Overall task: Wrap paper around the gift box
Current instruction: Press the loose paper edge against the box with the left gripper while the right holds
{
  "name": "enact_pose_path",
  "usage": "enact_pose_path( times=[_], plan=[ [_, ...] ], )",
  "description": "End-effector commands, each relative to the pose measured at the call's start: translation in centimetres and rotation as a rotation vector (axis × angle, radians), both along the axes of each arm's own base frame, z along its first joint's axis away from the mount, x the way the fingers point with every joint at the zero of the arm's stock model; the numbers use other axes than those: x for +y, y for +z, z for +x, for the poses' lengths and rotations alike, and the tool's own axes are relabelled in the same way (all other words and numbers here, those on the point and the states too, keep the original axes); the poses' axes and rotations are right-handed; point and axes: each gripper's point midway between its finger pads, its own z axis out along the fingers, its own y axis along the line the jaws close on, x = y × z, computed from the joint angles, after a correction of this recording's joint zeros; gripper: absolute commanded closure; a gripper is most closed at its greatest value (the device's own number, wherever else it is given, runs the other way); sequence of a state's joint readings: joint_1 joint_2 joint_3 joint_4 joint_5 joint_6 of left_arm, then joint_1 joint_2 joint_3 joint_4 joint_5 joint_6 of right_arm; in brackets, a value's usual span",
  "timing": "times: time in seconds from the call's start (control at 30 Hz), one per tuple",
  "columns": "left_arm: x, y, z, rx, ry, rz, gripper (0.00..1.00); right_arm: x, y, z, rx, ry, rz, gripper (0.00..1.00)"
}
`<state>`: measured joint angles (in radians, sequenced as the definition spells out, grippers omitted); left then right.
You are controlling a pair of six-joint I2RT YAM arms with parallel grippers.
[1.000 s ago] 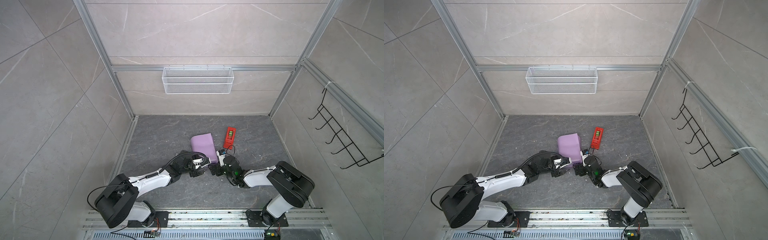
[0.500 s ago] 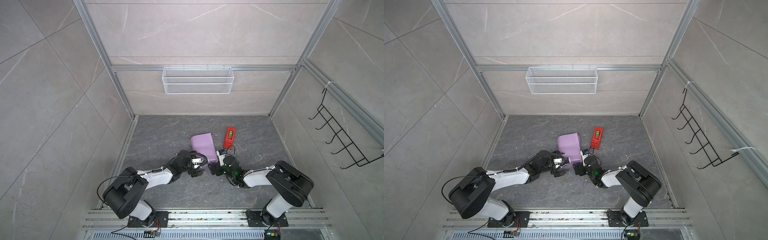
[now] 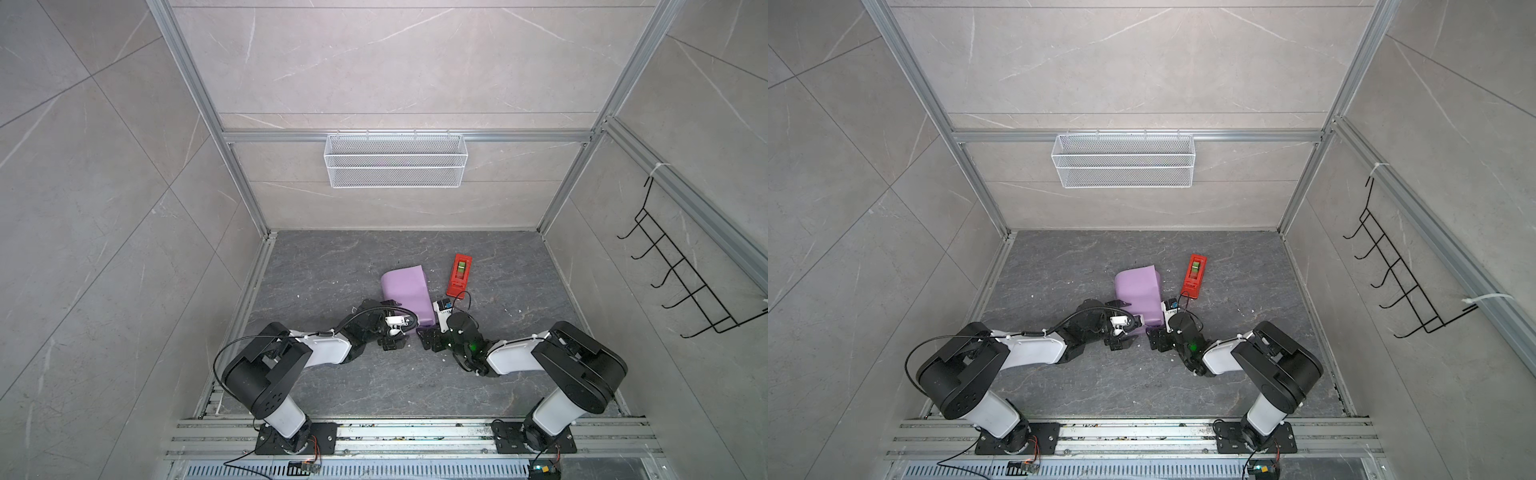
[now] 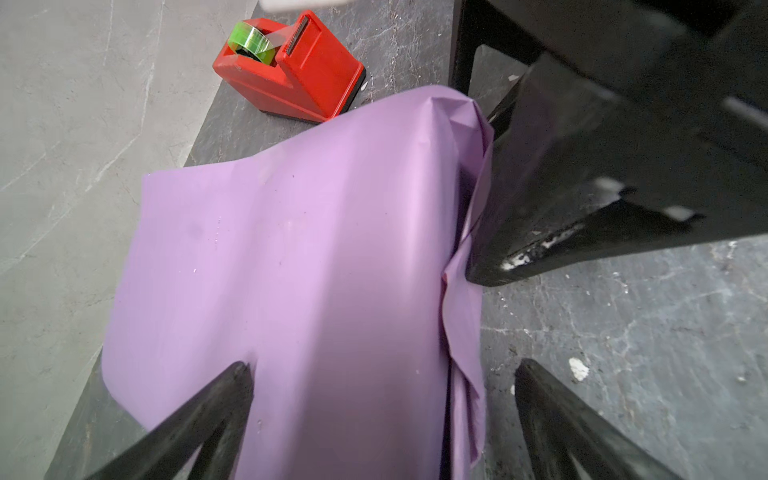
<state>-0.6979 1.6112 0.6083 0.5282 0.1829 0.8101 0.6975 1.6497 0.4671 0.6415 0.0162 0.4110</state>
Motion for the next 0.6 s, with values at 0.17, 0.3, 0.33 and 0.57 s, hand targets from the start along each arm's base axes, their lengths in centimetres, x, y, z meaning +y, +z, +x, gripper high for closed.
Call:
enact_pose_path(
  times=[0.17, 0.3, 0.33, 0.57],
  plan=[
    [-0.4, 0.7, 1.7, -0.047, 0.012, -0.031, 0.07, -1.1, -2.3, -1.2, 0.071, -0.020, -0.042, 0.17],
    [0.0, 0.1, 1.8, -0.032, 0.020, -0.021, 0.12, -1.1, -2.2, -1.1, 0.066, -0.024, -0.043, 0.17],
    [0.1, 0.0, 1.8, -0.030, 0.023, -0.019, 0.13, -1.1, -2.1, -1.1, 0.064, -0.025, -0.042, 0.17],
    [0.3, -0.7, 1.8, -0.009, 0.017, -0.015, 0.18, -0.8, -1.7, -1.0, 0.056, -0.024, -0.017, 0.12]
  ],
)
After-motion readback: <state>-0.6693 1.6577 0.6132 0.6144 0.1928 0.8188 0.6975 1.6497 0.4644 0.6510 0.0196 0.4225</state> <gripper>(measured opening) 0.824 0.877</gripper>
